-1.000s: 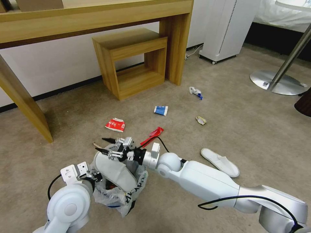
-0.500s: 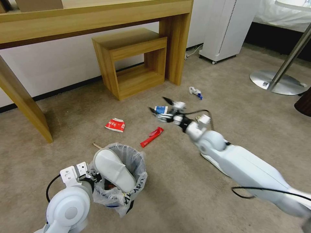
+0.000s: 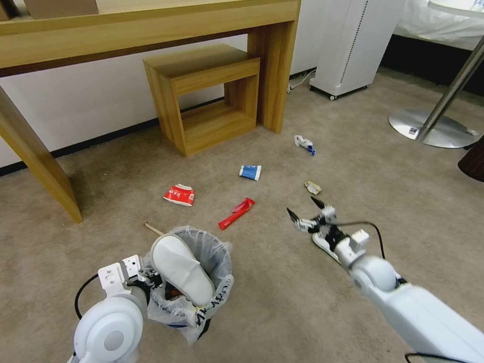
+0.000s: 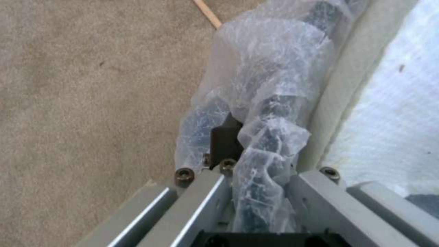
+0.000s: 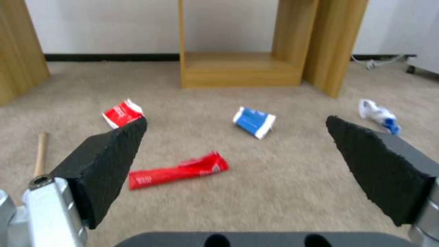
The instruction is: Pick up the trash bin and place the garbage on the floor into it.
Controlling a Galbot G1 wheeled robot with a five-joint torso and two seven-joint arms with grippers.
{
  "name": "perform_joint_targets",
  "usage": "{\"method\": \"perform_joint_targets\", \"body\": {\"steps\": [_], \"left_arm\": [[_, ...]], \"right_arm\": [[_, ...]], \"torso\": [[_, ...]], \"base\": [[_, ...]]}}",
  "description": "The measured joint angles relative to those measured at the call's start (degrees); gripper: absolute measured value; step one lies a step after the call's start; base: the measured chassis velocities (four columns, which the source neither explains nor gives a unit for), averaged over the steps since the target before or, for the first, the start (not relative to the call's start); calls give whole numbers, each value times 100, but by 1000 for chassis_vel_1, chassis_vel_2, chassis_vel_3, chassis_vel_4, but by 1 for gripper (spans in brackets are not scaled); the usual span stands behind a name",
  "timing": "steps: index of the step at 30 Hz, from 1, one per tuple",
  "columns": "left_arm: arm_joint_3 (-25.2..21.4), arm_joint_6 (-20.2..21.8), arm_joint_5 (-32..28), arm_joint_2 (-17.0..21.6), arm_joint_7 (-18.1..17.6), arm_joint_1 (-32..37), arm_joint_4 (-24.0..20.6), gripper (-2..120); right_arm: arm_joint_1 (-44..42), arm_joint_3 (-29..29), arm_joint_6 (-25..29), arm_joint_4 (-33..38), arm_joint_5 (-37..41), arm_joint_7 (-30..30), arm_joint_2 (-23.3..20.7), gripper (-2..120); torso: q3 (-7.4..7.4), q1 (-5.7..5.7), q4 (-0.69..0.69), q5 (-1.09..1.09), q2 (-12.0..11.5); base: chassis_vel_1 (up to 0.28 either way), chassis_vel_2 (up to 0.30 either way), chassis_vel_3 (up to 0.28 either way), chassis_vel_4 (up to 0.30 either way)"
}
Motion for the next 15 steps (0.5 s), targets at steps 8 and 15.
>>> {"method": "perform_joint_targets", "body": {"steps": [8,15], "left_arm": [[-27,-2,60,8,63,126,-95,0],[-62,-11,31,64,73,168,-163,0]], "right_arm": [[-408,245,17,120,-179,52,120,100],[-537,367,18,209,-246,94,127,100]], "torso": [[1,0,0,0,0],[1,1,1,0,0]], "base": [[0,0,0,0],[0,0,0,0]]}}
